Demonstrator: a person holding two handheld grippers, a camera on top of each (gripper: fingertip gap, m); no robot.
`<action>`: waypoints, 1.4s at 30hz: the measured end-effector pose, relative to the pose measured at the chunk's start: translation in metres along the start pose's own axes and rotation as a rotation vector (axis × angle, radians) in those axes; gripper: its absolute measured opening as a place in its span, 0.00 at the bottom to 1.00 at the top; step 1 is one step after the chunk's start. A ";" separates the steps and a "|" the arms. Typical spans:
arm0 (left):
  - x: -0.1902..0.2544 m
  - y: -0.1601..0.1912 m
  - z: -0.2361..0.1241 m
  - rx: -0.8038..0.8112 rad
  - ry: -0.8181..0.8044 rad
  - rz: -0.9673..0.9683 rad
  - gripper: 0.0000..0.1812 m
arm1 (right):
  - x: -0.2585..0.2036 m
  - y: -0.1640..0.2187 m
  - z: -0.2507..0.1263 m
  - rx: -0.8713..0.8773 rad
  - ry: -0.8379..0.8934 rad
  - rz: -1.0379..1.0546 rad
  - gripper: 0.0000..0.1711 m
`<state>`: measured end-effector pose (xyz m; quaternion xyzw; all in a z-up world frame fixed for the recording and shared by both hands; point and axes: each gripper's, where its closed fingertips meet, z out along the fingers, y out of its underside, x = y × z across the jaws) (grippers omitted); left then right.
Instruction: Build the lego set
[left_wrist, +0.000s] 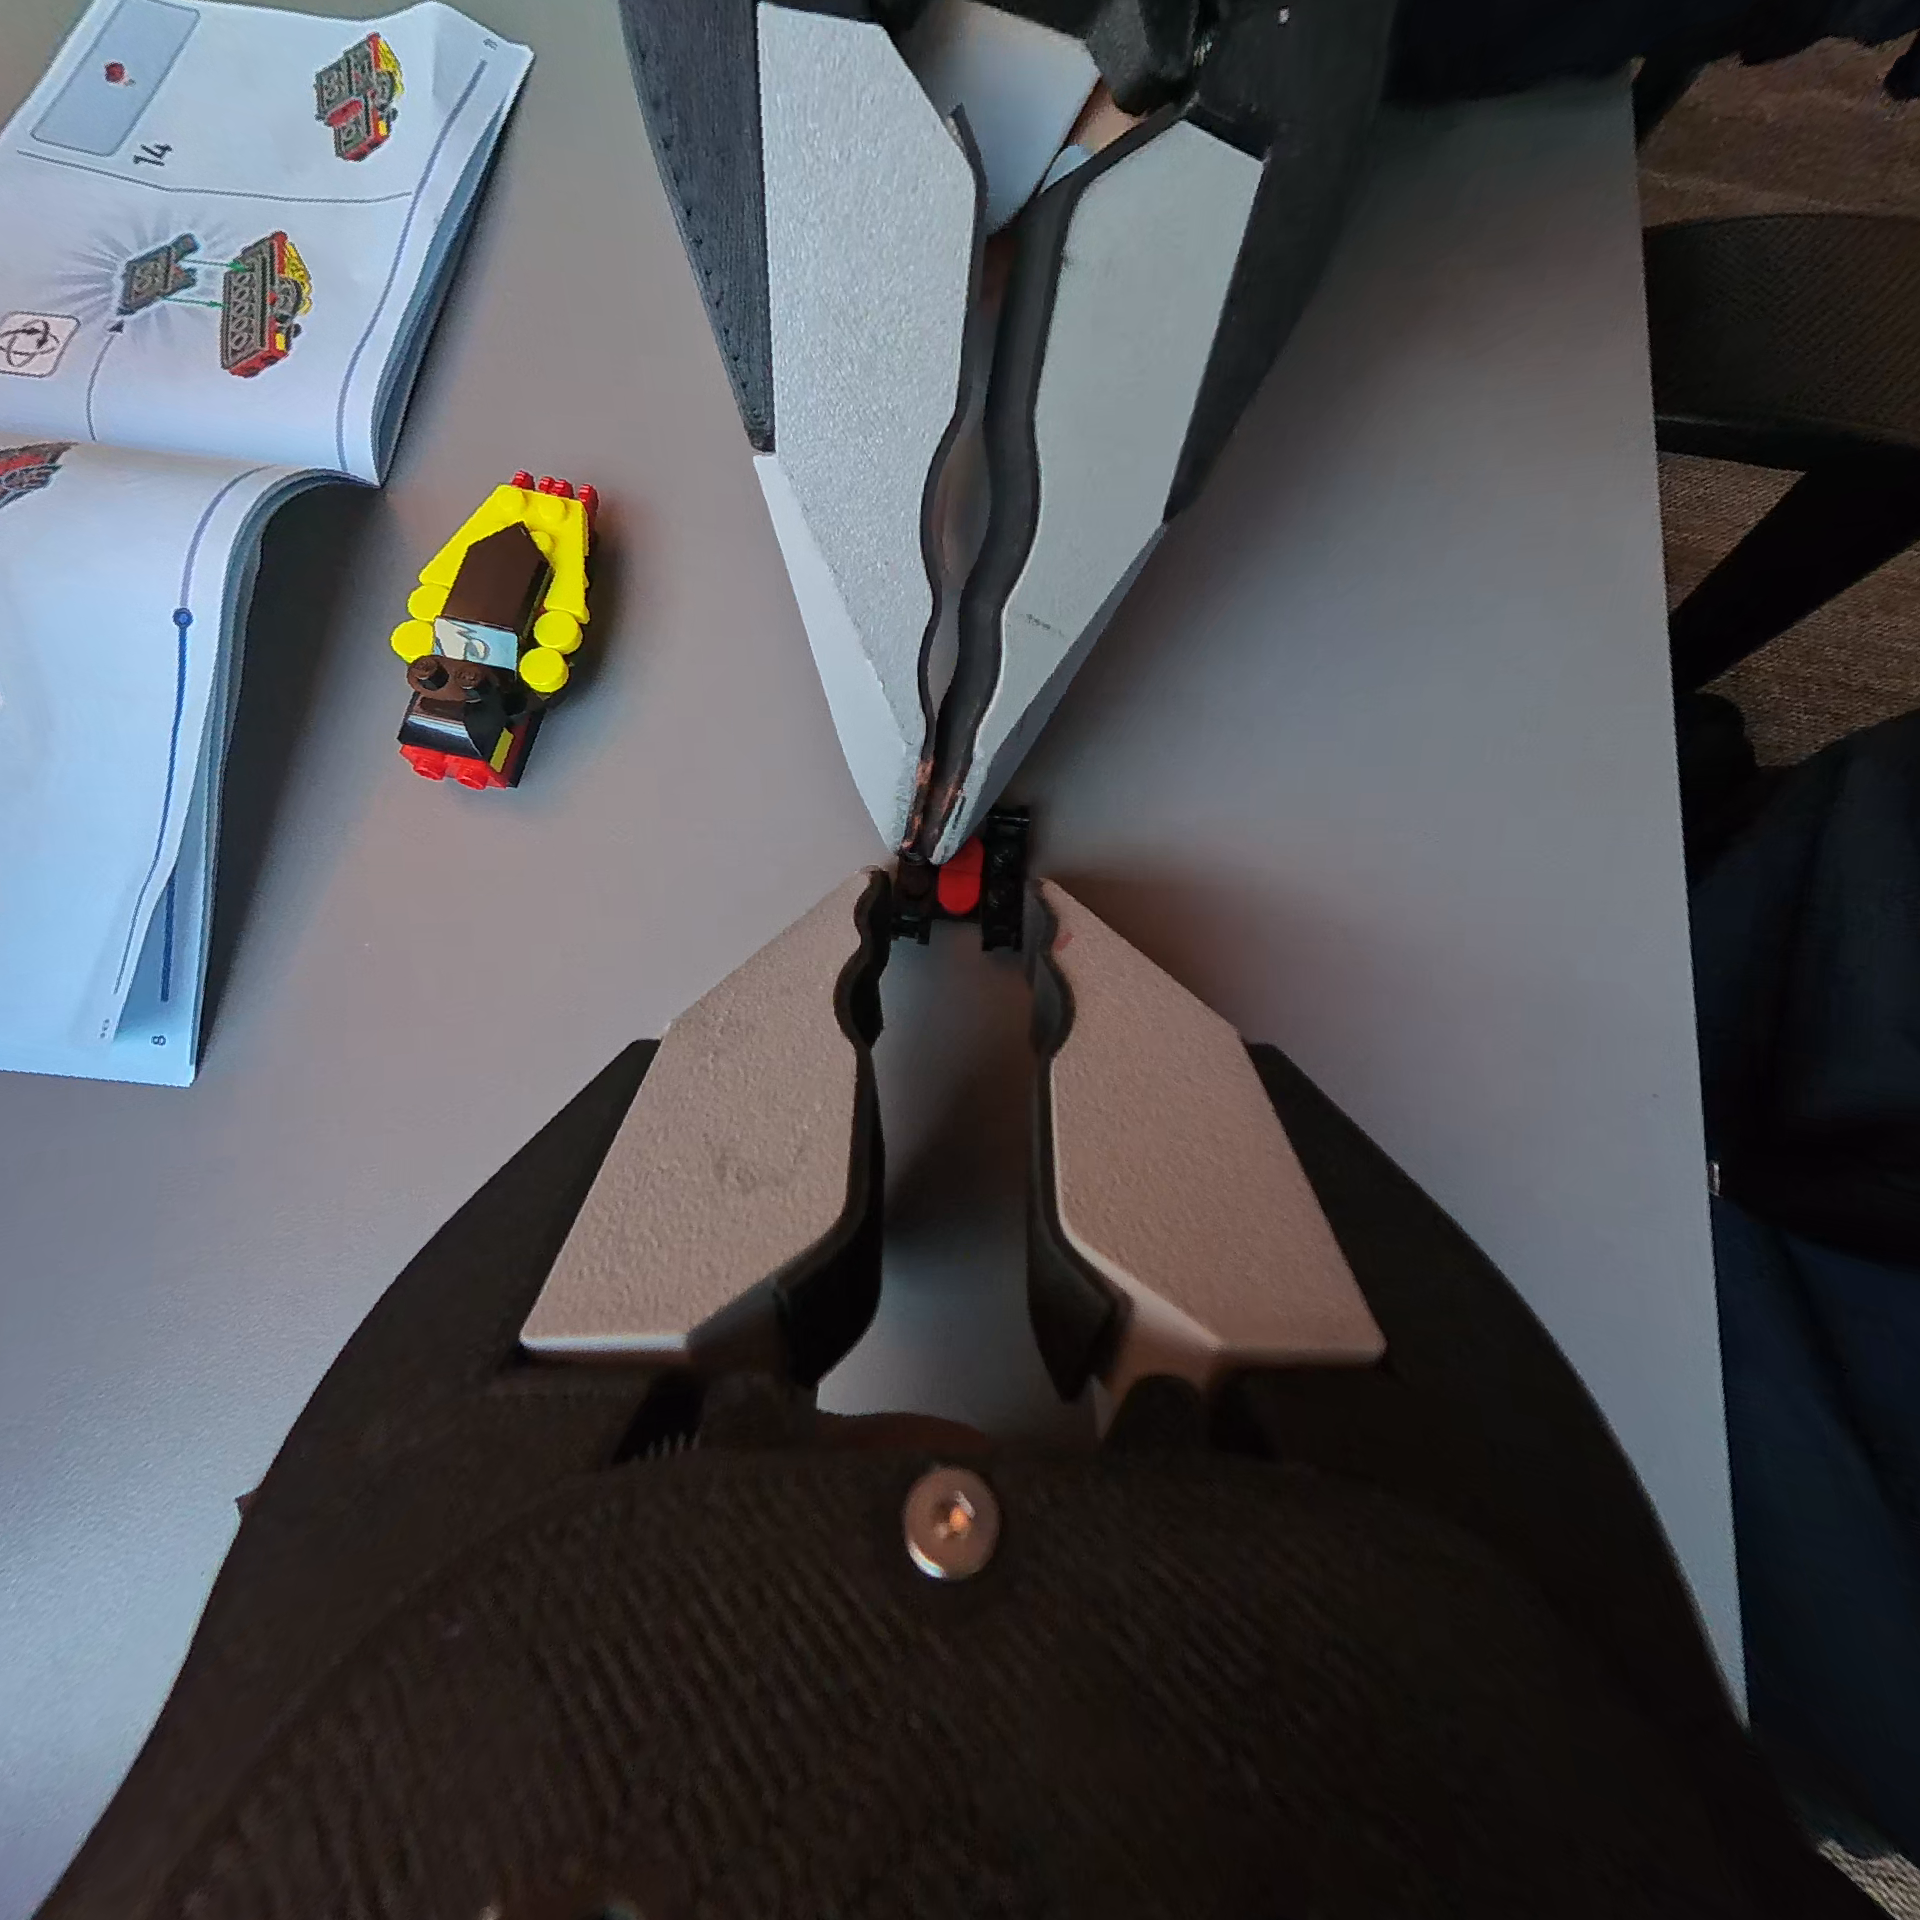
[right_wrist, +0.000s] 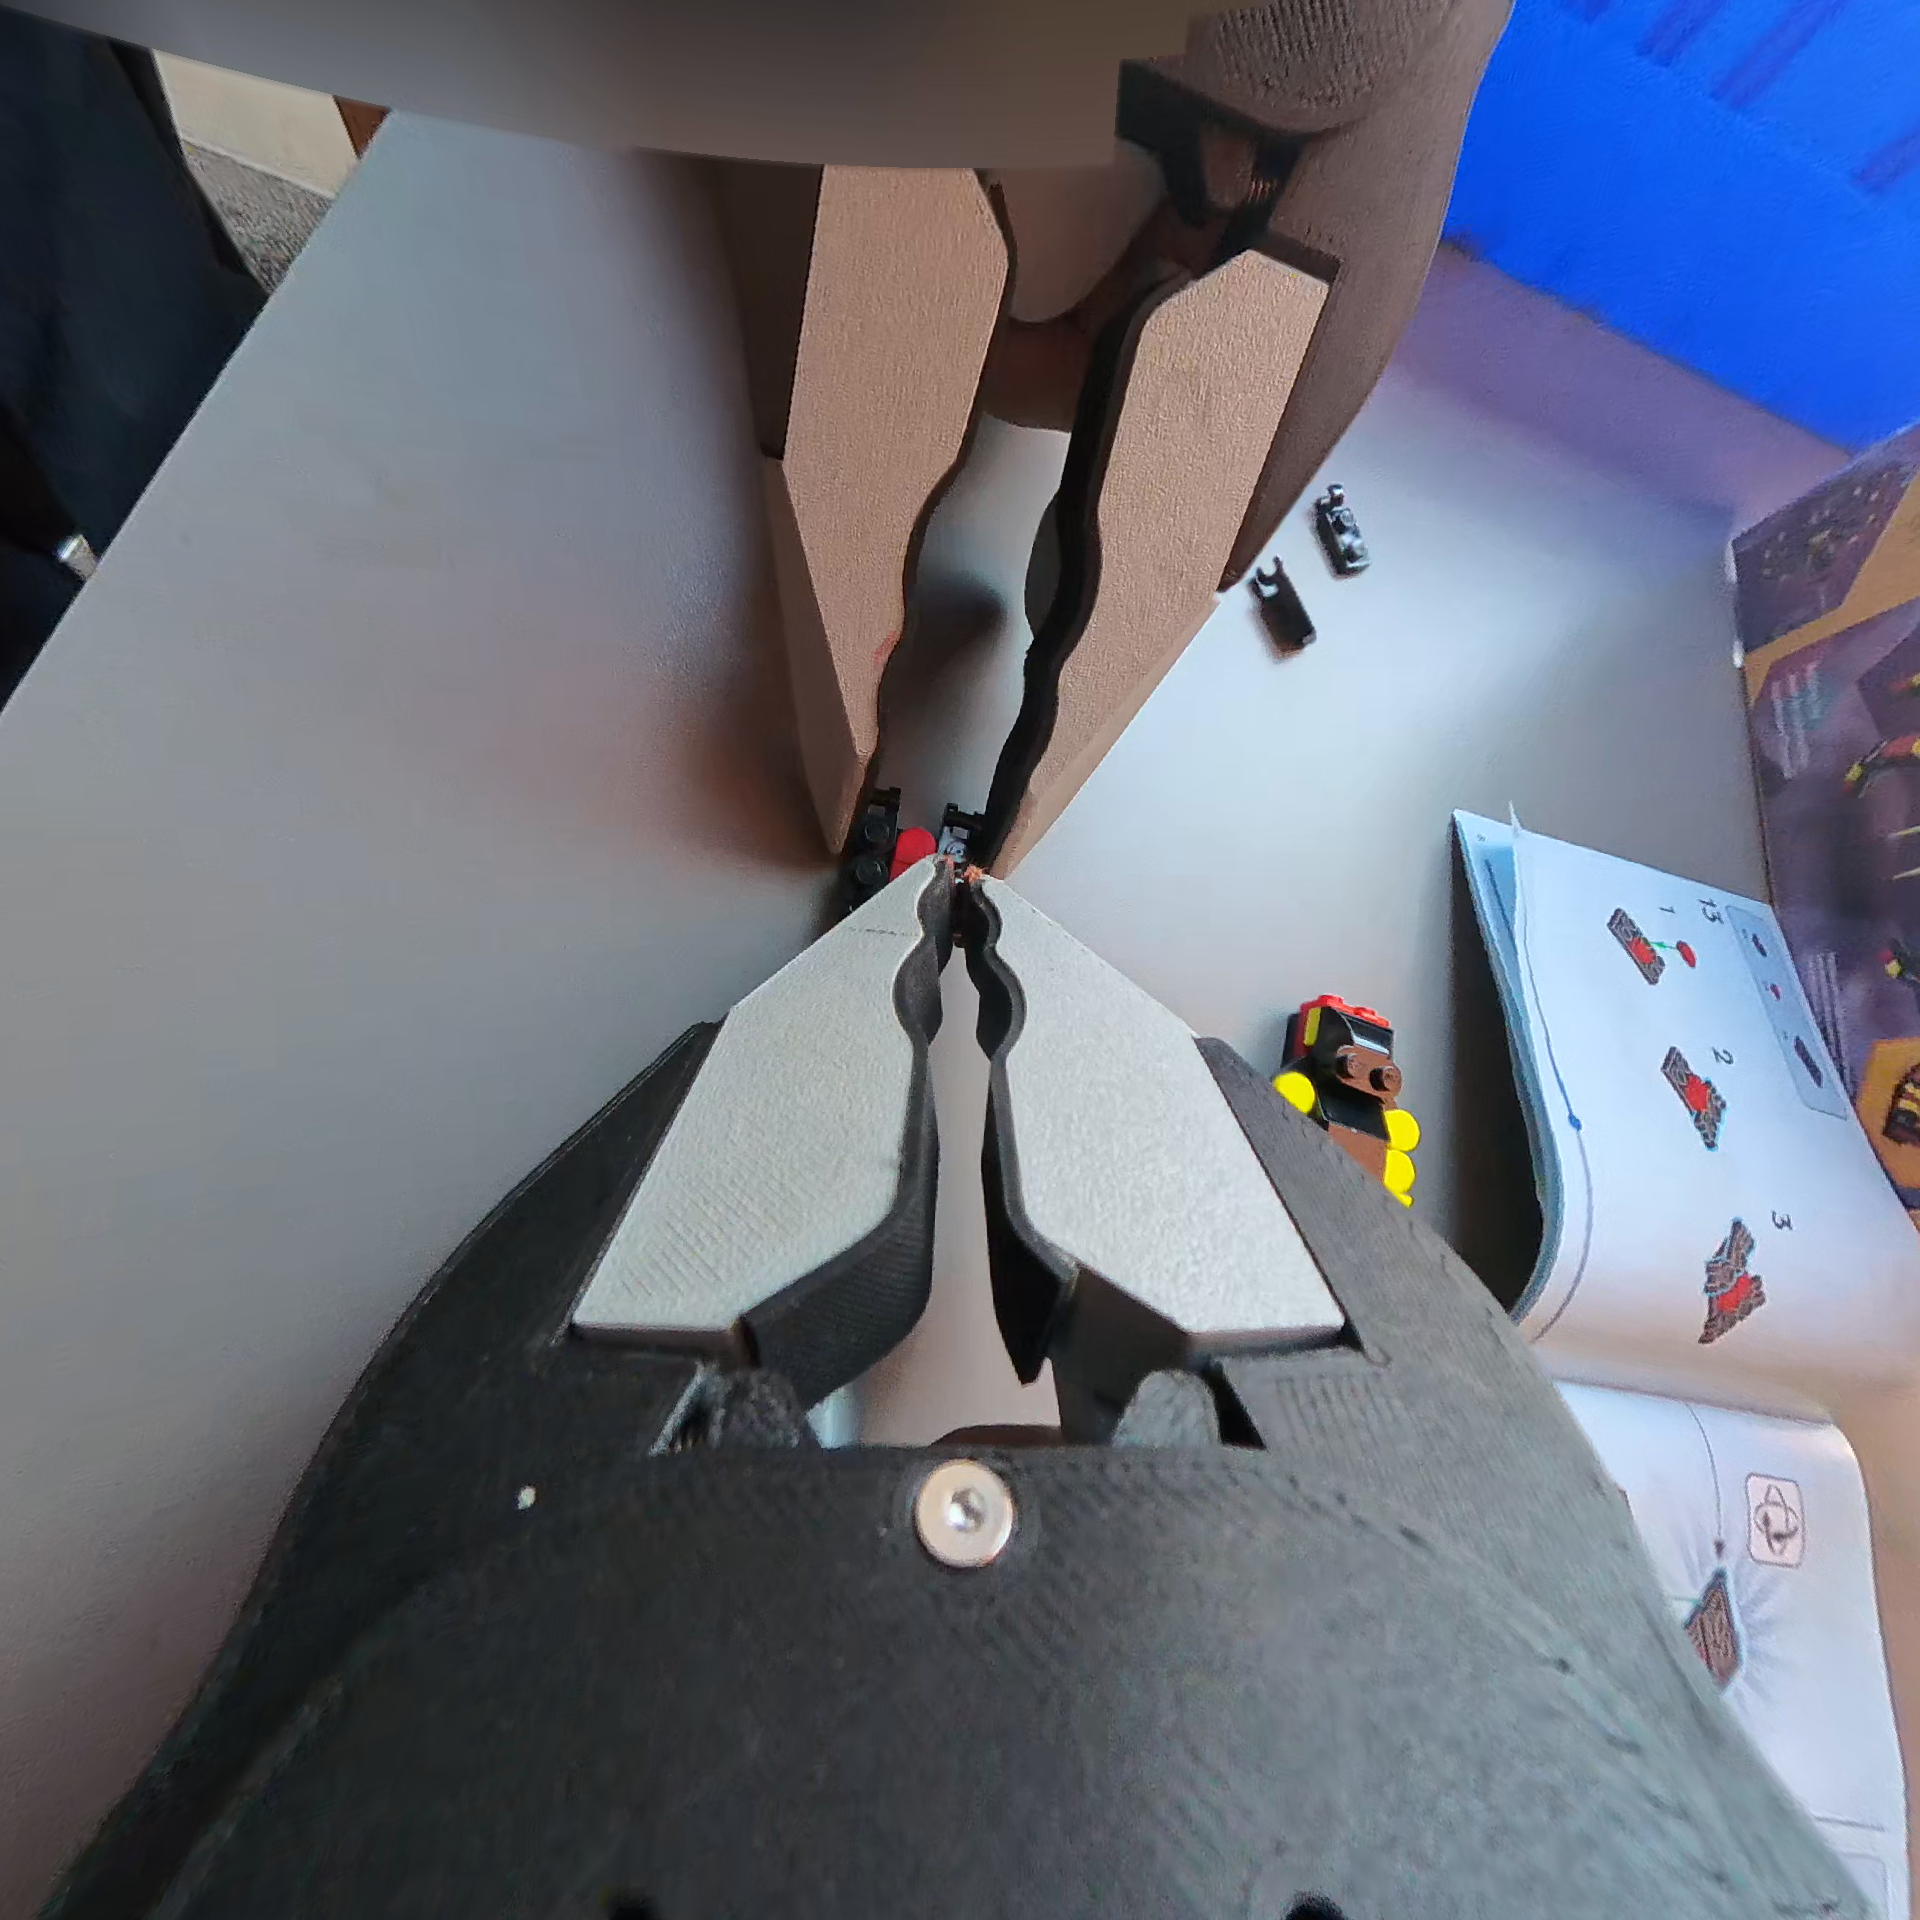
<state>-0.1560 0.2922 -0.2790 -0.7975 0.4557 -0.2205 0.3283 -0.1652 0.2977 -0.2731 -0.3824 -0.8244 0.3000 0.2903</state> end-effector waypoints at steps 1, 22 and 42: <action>0.000 0.000 0.000 0.000 0.001 0.002 0.13 | 0.000 0.000 0.000 0.012 0.003 -0.015 0.00; 0.001 -0.001 0.000 0.000 -0.006 0.016 0.13 | -0.003 0.000 -0.003 0.042 -0.082 0.119 0.00; 0.001 -0.001 0.001 -0.002 -0.007 0.010 0.13 | -0.002 0.002 0.000 -0.208 -0.026 0.091 0.00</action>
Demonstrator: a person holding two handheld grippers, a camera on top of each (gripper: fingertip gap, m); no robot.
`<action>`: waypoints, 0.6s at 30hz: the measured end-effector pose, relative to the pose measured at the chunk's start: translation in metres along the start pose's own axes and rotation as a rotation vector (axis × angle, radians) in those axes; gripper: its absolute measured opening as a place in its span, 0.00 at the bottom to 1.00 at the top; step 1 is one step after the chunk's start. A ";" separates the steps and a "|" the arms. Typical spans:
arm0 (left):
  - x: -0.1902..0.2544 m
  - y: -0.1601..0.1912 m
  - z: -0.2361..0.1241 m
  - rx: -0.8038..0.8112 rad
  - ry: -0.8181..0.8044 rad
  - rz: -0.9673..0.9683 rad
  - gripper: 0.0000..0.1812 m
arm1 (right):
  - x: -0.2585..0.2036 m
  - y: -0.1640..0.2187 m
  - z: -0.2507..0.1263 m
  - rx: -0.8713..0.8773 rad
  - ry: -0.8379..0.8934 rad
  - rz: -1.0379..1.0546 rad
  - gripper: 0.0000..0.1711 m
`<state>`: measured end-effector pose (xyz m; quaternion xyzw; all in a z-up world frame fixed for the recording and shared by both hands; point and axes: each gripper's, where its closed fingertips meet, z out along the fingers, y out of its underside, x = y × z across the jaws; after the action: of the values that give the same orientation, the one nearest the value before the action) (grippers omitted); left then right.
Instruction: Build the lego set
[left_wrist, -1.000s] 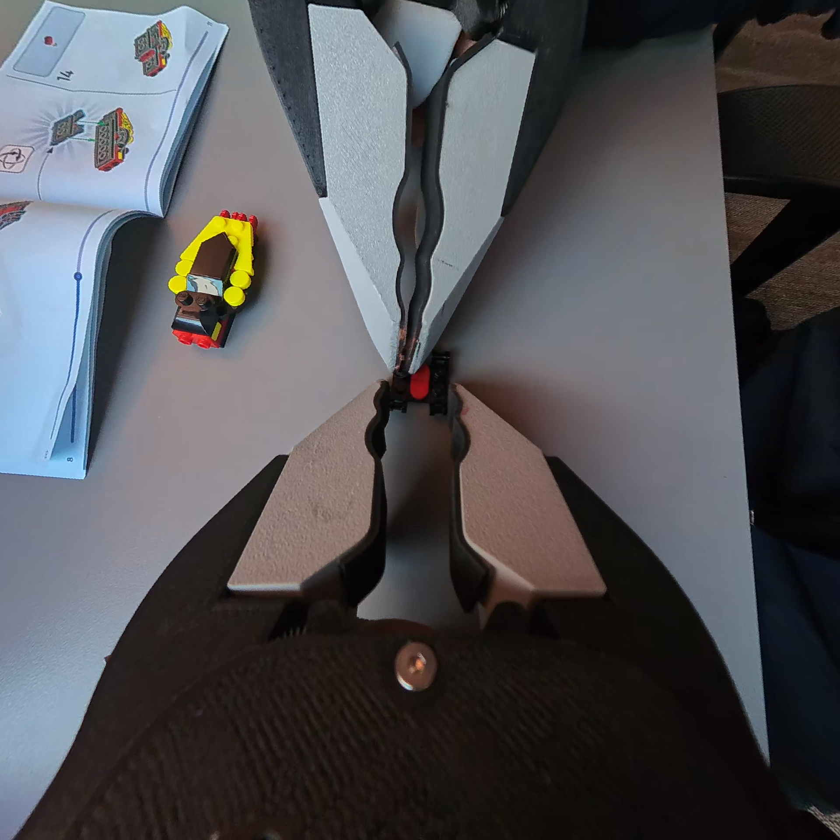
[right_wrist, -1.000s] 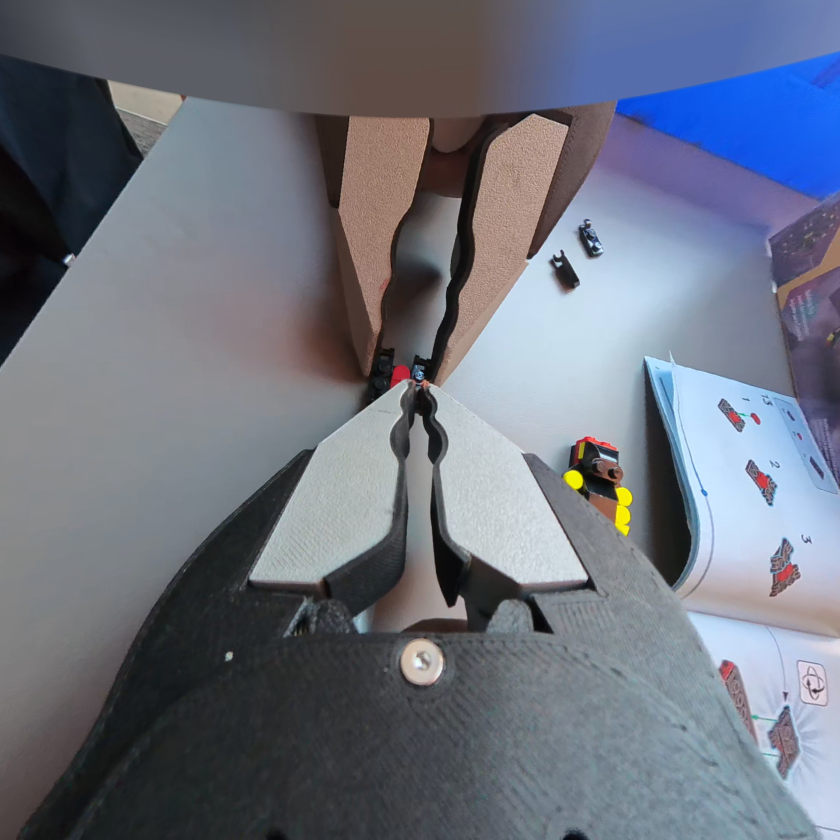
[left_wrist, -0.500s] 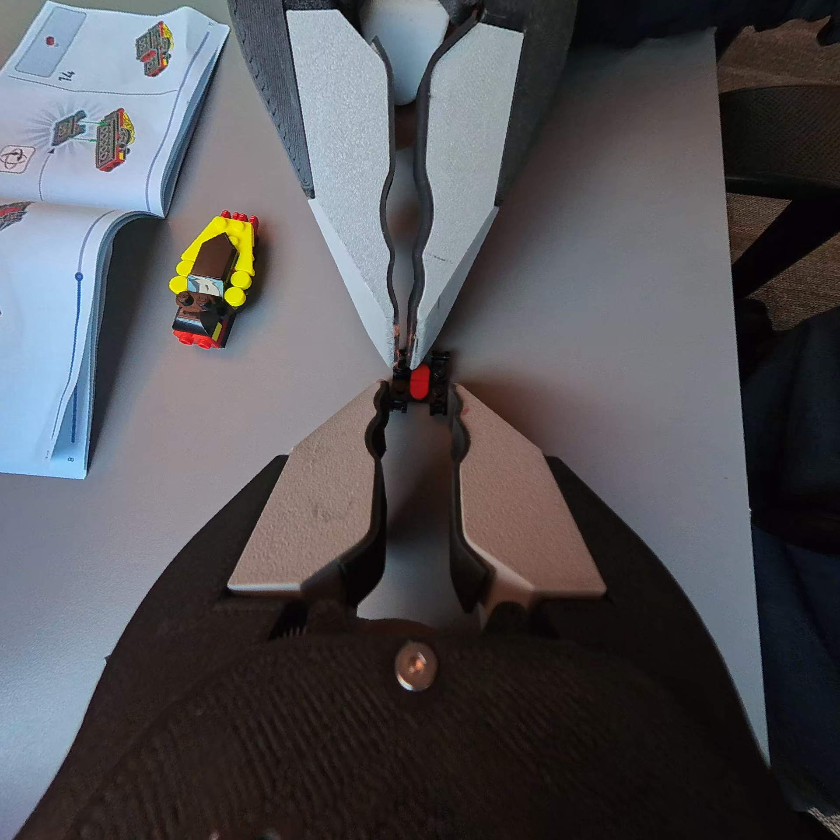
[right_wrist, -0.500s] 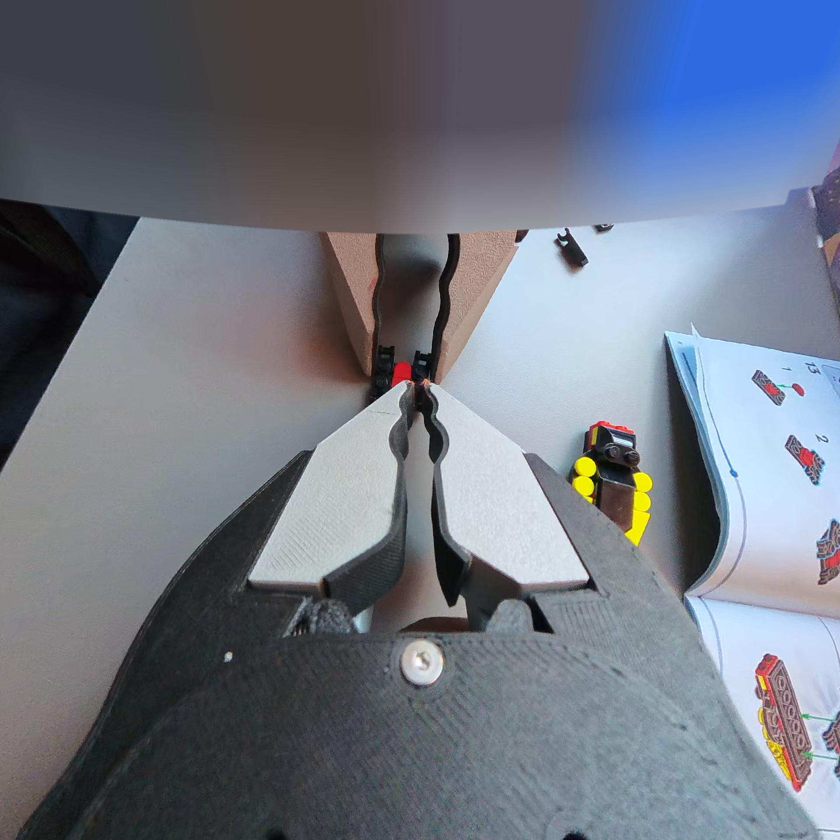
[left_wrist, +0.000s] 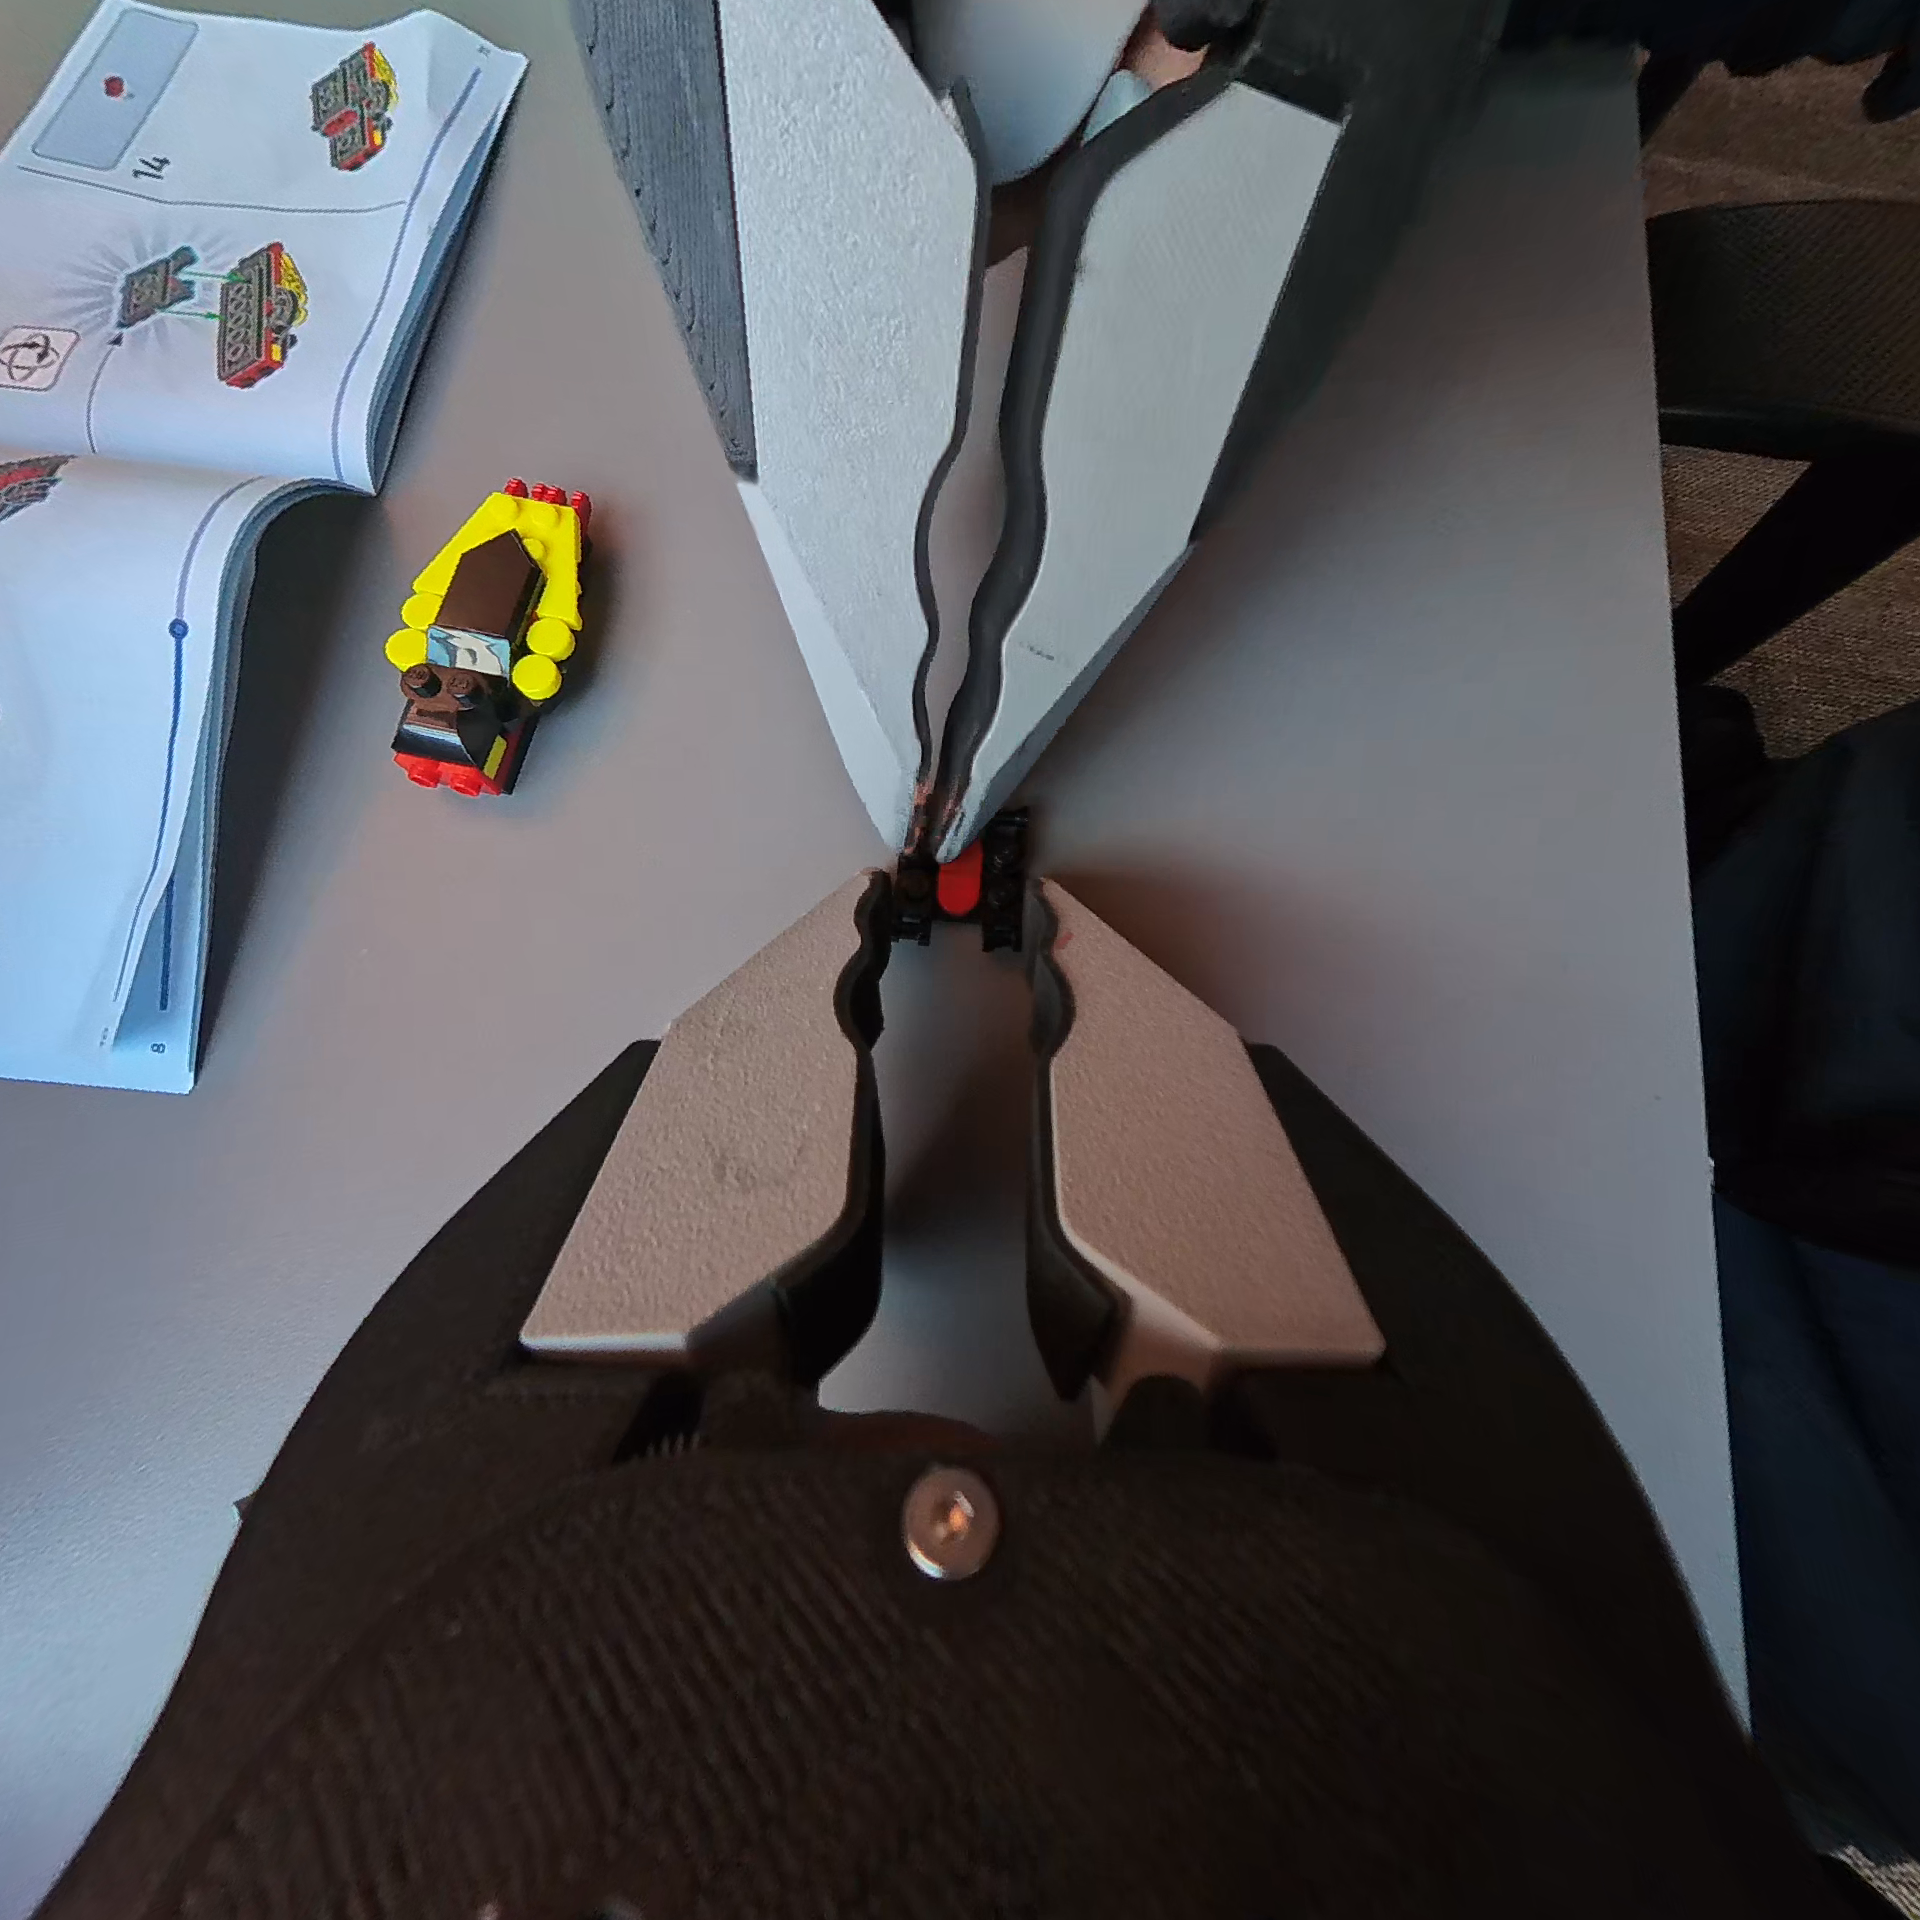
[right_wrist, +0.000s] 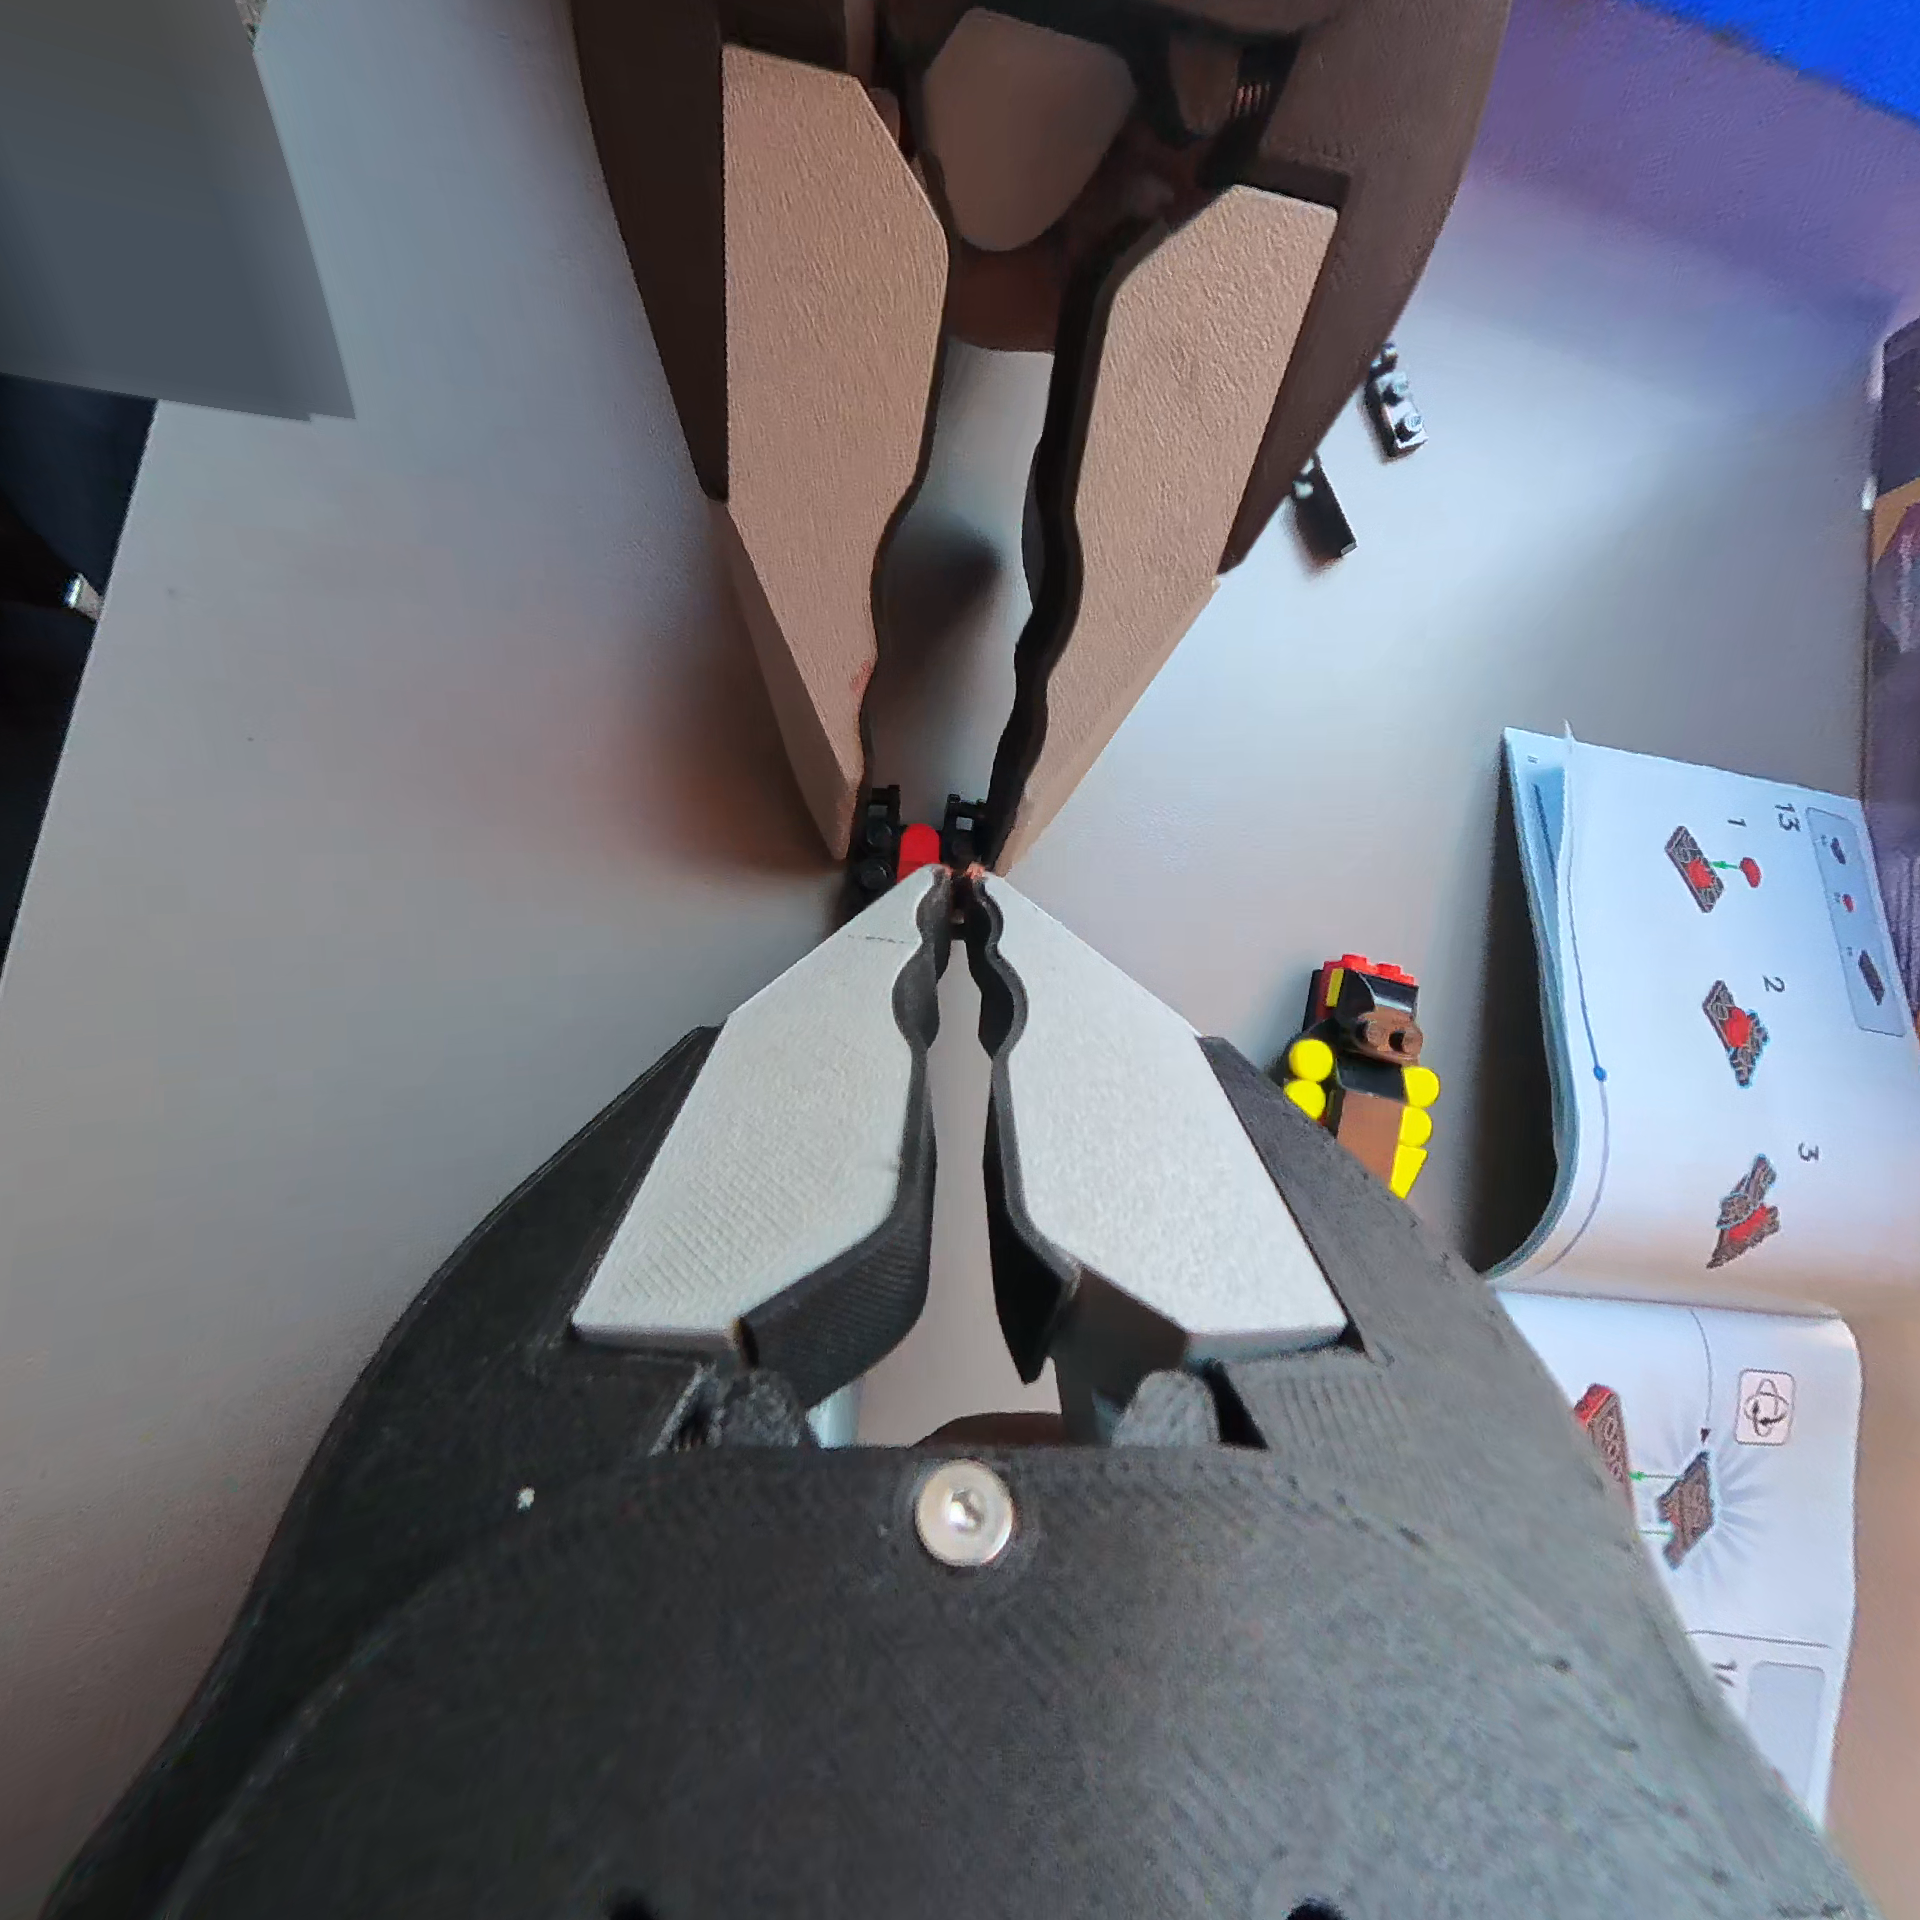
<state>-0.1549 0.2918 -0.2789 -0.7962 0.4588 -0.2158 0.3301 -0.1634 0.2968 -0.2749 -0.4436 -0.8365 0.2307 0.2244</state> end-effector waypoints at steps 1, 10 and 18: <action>0.000 0.000 0.000 0.000 0.001 -0.001 0.13 | 0.000 0.000 0.000 -0.008 -0.004 -0.002 0.00; 0.000 0.000 0.000 0.000 0.003 -0.002 0.13 | 0.000 0.000 0.000 -0.007 -0.038 0.021 0.00; 0.001 0.000 0.001 0.002 0.003 0.001 0.13 | 0.000 -0.001 -0.001 0.085 -0.040 0.071 0.00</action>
<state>-0.1540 0.2912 -0.2791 -0.7955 0.4593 -0.2173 0.3301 -0.1634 0.2966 -0.2737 -0.4583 -0.8141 0.2825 0.2179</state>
